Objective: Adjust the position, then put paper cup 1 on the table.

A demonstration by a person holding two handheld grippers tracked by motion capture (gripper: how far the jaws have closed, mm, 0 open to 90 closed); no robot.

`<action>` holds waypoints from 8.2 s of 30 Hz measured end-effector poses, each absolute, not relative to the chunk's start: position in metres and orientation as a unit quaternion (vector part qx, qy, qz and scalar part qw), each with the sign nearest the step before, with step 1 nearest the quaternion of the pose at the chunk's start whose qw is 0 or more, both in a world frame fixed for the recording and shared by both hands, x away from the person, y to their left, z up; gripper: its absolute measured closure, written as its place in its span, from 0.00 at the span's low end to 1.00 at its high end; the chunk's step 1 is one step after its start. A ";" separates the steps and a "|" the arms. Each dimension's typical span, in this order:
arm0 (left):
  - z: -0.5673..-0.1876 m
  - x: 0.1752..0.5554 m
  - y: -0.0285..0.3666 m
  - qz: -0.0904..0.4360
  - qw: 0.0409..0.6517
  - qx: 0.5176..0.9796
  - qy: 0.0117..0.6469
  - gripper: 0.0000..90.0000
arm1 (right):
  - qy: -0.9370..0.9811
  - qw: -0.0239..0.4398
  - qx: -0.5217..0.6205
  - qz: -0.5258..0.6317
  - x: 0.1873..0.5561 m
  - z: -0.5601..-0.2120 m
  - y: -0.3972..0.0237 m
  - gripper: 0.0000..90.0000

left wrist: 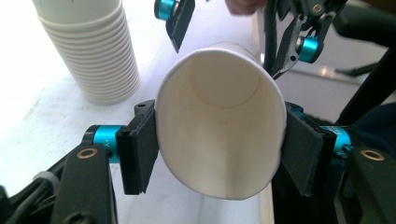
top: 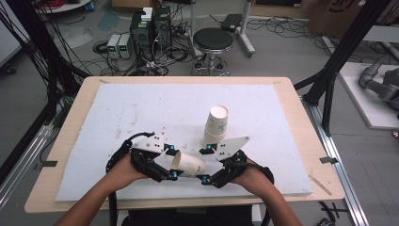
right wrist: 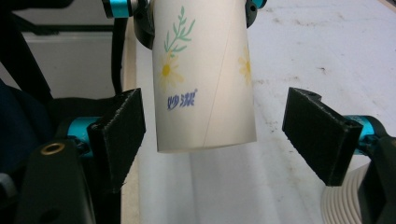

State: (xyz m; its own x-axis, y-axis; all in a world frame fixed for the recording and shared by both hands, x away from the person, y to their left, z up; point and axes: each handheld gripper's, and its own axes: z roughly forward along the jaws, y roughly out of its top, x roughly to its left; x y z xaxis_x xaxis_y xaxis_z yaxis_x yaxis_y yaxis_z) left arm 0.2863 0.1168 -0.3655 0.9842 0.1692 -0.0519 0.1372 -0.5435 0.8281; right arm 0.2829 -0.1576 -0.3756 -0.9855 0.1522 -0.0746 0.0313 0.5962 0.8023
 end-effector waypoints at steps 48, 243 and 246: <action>-0.355 0.293 0.092 0.028 0.399 0.912 0.086 0.25 | 0.942 0.083 0.025 0.325 0.290 -0.380 -0.116 0.42; -0.429 0.286 0.205 0.186 0.619 0.697 0.312 0.20 | 0.731 0.282 0.382 0.490 0.258 -0.401 -0.314 0.23; -0.429 0.286 0.204 0.183 0.619 0.699 0.309 0.20 | 0.733 0.281 0.383 0.487 0.257 -0.402 -0.314 0.23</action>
State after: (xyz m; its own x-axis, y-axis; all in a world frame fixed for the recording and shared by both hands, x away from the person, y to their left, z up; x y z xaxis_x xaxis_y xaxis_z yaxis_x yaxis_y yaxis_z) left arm 0.2862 0.2038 -0.4288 0.7422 0.6581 -0.1266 0.2053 -0.0434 0.9777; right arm 0.2573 -0.3142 -0.4016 -0.5487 0.8351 -0.0385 0.2876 0.2318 0.9293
